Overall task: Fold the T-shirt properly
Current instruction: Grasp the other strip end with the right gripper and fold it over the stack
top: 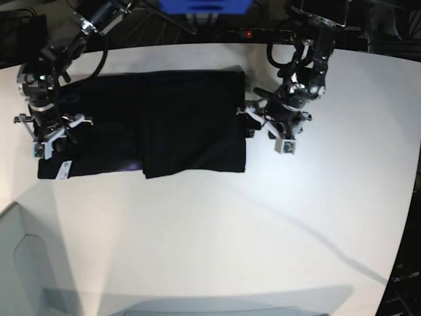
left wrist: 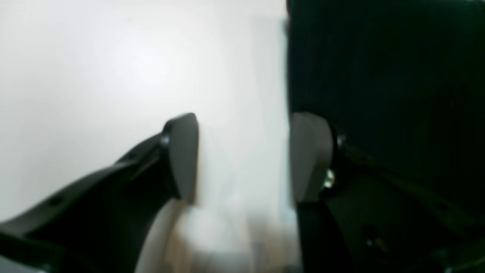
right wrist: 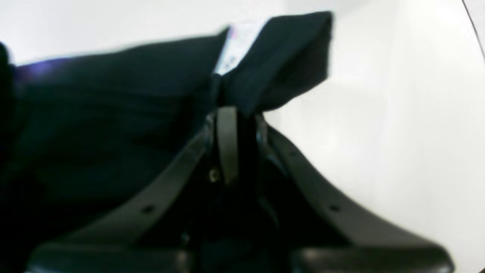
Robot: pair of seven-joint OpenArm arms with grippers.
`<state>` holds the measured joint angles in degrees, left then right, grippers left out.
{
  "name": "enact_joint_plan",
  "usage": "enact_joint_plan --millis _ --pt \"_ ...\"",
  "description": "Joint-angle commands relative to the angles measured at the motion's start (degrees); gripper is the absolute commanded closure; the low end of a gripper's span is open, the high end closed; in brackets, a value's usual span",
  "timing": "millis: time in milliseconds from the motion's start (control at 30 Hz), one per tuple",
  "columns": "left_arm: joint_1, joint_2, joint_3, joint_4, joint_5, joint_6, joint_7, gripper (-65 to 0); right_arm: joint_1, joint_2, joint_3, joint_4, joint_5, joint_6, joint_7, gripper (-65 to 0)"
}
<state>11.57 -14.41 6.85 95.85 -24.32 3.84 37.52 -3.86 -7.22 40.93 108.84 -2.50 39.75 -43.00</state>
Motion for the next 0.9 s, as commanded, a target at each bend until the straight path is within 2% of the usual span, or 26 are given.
enact_joint_plan --millis 0,100,600,733,867 --pt "-0.72 -0.13 -0.21 0.89 -0.26 -0.10 -1.08 -37.5 -0.14 -0.47 -1.32 2.42 1.05 0.25 1.38 0.0" --pt "-0.72 0.57 -0.21 0.89 -0.08 -0.10 -1.08 -37.5 -2.43 -1.78 -7.56 4.88 1.23 0.25 1.38 0.0" --pt "-0.72 0.39 -0.21 0.89 -0.08 -0.10 -0.46 -37.5 -6.21 -1.78 -44.14 4.79 1.32 0.25 1.47 0.0" --pt "-0.72 0.39 -0.21 0.89 -0.08 -0.10 -0.46 -37.5 -5.59 -1.78 -50.55 3.30 1.32 0.25 1.47 0.0" --pt "-0.63 0.22 -0.65 0.89 -0.08 -0.01 -0.46 -37.5 -3.92 -1.78 -53.54 -1.80 1.32 0.25 1.90 0.0"
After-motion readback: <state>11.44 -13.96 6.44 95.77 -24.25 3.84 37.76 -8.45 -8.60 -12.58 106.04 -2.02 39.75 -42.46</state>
